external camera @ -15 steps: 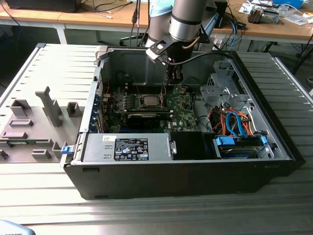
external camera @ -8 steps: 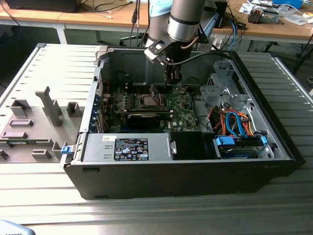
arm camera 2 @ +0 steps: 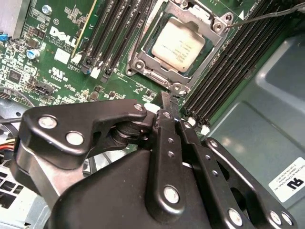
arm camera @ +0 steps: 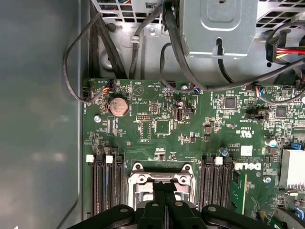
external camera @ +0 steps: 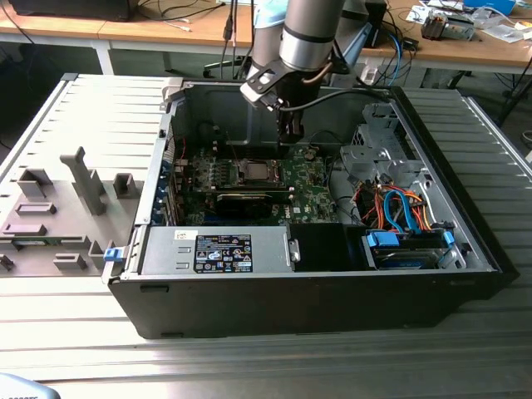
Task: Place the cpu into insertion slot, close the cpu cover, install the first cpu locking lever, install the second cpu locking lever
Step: 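Close the cpu cover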
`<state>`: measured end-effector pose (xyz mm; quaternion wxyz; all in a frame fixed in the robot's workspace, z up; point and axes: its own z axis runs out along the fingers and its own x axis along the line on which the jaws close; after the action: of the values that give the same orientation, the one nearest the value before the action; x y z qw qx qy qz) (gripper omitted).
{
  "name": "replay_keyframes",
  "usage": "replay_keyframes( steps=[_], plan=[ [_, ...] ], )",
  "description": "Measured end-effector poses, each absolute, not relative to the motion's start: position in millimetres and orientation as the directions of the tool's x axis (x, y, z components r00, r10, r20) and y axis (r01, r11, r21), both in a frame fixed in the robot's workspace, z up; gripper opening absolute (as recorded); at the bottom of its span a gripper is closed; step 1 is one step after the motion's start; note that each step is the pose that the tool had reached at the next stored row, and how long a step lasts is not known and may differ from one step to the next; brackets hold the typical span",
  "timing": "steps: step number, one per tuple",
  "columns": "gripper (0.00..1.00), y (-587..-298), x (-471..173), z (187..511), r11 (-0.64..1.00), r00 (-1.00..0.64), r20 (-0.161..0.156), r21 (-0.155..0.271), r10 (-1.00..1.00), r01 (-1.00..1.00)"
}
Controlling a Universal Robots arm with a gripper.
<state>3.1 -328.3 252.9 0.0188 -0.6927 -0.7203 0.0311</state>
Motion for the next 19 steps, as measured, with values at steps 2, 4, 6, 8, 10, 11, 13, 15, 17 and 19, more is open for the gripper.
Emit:
replay_keyframes(
  steps=[2, 4, 6, 8, 10, 11, 13, 15, 17, 19],
  plan=[
    [0.11, -328.3, 1.8, 252.1, 0.038, -0.04, -0.016, -0.071, 0.999, 0.997],
    [0.11, -328.3, -0.2, 250.9, 0.038, -0.04, -0.016, -0.071, 0.999, 0.997],
    [0.11, -328.3, -1.1, 250.2, 0.038, -0.04, -0.016, -0.071, 0.999, 0.997],
    [0.11, -328.3, -1.8, 249.7, 0.038, -0.04, -0.016, -0.071, 0.999, 0.997],
    [0.11, -328.3, -2.7, 249.3, 0.038, -0.04, -0.016, -0.071, 0.999, 0.997],
    [0.11, -328.3, -3.1, 249.1, 0.038, -0.04, -0.016, -0.071, 0.999, 0.997],
    [0.11, -328.3, -3.8, 248.7, 0.038, -0.04, -0.016, -0.071, 0.999, 0.997],
    [0.11, -328.3, -4.5, 248.2, 0.038, -0.04, -0.016, -0.071, 0.999, 0.997],
    [0.11, -328.3, -5.3, 247.6, 0.038, -0.04, -0.016, -0.071, 0.999, 0.997],
    [0.11, -328.3, -5.6, 247.3, 0.038, -0.04, -0.016, -0.071, 0.999, 0.997]
  ],
)
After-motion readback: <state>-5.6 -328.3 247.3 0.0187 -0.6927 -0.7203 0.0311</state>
